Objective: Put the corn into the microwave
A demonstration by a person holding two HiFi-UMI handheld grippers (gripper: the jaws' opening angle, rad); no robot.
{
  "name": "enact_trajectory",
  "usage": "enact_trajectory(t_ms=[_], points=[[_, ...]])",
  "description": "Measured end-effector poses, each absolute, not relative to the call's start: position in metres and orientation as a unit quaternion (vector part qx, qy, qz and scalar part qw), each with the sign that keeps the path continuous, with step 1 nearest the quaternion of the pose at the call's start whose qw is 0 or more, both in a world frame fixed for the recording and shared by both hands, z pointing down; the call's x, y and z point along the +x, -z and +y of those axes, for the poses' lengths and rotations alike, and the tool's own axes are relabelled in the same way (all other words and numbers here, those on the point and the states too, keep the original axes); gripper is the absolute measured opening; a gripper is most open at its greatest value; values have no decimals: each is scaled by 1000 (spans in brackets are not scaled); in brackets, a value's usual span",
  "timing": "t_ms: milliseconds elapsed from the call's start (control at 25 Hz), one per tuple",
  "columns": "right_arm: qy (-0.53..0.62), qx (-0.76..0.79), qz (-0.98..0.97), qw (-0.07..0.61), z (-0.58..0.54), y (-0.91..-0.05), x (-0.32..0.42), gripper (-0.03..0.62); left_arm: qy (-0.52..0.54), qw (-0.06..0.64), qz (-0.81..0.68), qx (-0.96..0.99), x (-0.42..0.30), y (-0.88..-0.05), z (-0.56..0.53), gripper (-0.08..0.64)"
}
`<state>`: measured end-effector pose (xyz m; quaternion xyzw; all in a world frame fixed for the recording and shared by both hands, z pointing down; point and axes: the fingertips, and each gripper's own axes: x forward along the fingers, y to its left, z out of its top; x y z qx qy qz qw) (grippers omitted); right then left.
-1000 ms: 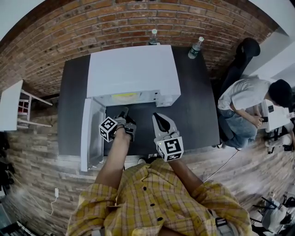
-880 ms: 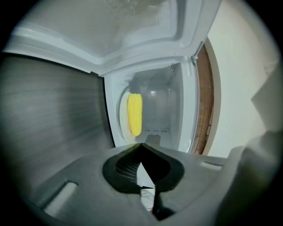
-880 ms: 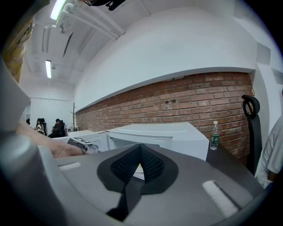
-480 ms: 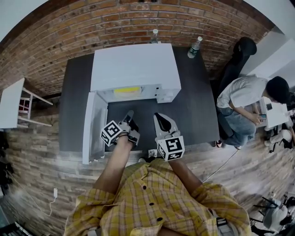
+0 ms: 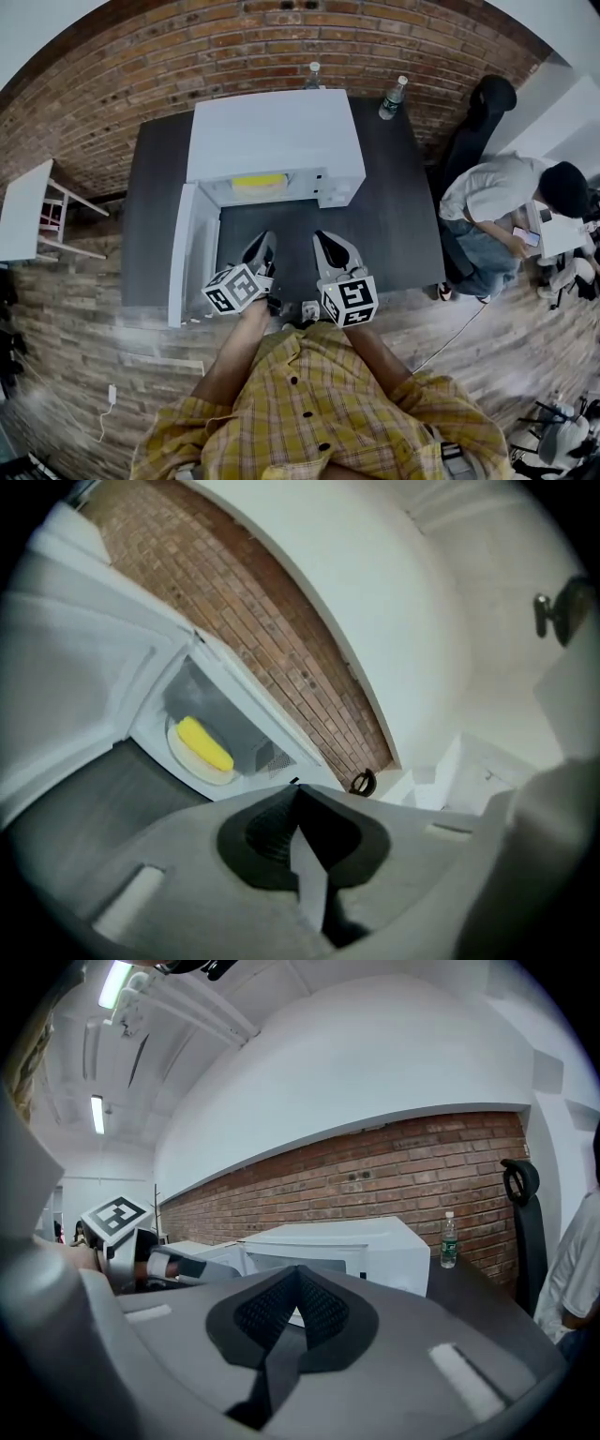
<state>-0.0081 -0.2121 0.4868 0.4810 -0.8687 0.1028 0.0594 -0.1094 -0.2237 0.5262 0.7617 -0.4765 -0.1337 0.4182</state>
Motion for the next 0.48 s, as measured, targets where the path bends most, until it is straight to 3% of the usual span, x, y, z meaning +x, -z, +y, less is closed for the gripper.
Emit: enact_trajectory(t_ms=[480], points=[[-98,477,-872,49,-191,-474,-6,3,26,208,-489,847,-86,-473,-191,-3]])
